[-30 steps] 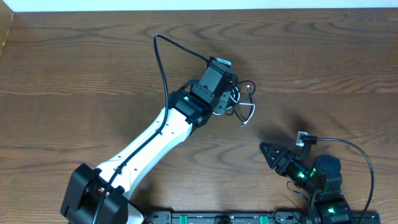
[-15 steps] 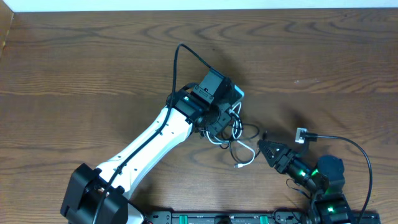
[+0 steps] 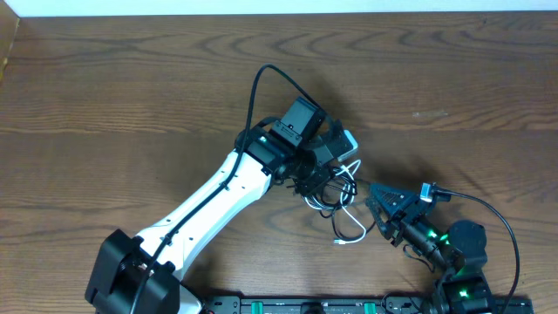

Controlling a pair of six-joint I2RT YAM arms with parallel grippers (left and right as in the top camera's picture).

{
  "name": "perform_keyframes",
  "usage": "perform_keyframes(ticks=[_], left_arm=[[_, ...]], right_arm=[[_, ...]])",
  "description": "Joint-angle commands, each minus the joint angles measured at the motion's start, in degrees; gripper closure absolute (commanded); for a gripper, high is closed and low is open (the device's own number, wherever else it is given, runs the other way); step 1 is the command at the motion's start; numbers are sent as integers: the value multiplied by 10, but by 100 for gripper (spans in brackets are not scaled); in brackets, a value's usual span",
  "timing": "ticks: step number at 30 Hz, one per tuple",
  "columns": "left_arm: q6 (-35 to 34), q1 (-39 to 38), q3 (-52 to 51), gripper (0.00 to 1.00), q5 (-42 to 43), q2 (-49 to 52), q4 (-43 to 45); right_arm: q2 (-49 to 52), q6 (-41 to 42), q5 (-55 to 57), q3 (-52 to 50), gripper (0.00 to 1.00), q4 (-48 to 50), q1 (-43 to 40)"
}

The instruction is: Untangle cables

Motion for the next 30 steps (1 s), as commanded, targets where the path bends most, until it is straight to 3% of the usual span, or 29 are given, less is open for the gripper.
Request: perform_keyframes(ticks=[1, 7, 22, 26, 30], left_arm=[[15, -10, 10, 93, 29, -14, 2], [19, -21, 10, 93, 23, -14, 2], [19, -88, 10, 92, 23, -14, 6], [19, -106, 10, 92, 23, -14, 6], [19, -107, 10, 92, 4, -14, -7]], right_arm=[[0, 44, 38, -1, 50, 23, 3], [0, 82, 50, -1, 51, 46, 3], [0, 82, 79, -1, 51, 45, 3], [0, 77, 90, -1, 73, 41, 3], [0, -44, 157, -1, 92, 32, 3]])
